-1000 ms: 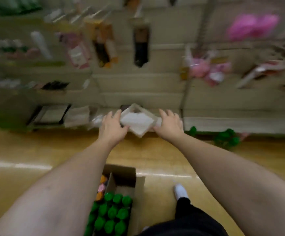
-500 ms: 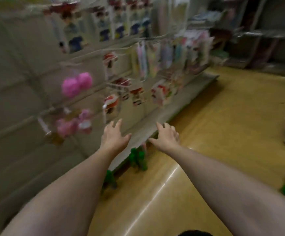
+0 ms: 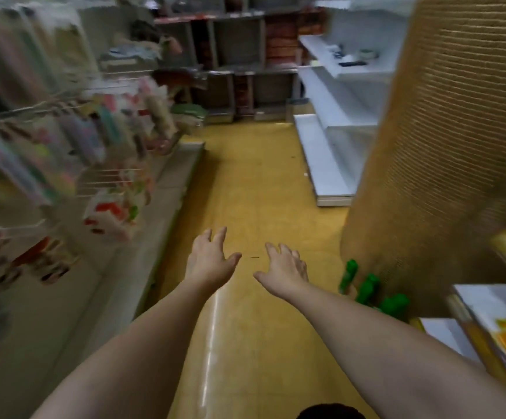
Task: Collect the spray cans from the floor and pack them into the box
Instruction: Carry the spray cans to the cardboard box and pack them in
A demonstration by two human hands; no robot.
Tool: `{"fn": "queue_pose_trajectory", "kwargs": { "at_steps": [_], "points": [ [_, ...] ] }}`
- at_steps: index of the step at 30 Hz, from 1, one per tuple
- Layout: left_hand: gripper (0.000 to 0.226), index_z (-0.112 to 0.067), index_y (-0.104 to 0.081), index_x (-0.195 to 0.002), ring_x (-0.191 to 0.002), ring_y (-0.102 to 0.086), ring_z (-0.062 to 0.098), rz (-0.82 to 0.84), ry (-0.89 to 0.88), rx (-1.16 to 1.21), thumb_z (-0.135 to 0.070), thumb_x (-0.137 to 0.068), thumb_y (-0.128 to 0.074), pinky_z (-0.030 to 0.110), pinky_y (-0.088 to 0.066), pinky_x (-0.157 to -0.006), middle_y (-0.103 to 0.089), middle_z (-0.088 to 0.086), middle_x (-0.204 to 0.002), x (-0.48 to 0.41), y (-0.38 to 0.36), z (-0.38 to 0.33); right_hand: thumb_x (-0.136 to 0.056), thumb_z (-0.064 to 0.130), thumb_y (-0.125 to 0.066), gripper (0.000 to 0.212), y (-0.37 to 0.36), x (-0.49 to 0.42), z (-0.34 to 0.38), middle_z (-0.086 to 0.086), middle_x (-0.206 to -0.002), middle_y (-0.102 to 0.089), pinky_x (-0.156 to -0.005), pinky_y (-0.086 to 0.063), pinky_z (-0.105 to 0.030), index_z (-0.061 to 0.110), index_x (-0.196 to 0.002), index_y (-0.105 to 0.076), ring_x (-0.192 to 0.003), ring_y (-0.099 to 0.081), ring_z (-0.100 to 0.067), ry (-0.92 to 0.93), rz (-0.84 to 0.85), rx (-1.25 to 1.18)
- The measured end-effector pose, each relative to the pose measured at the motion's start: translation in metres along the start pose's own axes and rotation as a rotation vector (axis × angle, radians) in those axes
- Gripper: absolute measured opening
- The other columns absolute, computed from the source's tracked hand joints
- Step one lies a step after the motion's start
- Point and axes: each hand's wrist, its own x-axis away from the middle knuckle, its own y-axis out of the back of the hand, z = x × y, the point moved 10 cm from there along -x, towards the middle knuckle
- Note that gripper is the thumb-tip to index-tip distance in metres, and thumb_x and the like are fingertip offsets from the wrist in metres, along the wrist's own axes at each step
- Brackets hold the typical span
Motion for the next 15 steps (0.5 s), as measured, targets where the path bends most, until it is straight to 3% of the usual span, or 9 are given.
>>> {"fn": "queue_pose_trajectory", "kwargs": {
  "at_steps": [10, 15],
  "points": [
    [0.073, -0.031, -0.025, -0.159, -0.151, -0.018, 0.031, 0.289, -0.375, 0.006, -0.049, -0.097, -0.060, 0.046, -0.025, -0.119, -0.017, 0.007, -0.167, -0.037, -0.050, -0.051, -0.096, 0.053, -0.060, 0.081, 0.002, 0.041, -0.071, -0.002, -0.166, -0.017, -0.120, -0.024, -0.047, 0.029, -0.161, -0.018, -0.151, -0.018, -0.032, -0.491, -0.154, -0.127],
    [0.075, -0.029, -0.025, -0.159, -0.151, -0.021, 0.031, 0.379, -0.484, -0.050, -0.051, -0.096, -0.059, 0.045, -0.028, -0.120, -0.020, 0.009, -0.166, -0.030, -0.071, -0.056, -0.096, 0.053, -0.059, 0.082, -0.024, 0.088, -0.086, -0.002, -0.168, -0.013, -0.120, -0.026, -0.046, 0.029, -0.161, -0.016, -0.152, -0.016, -0.031, -0.642, -0.194, -0.180]
  ]
}}
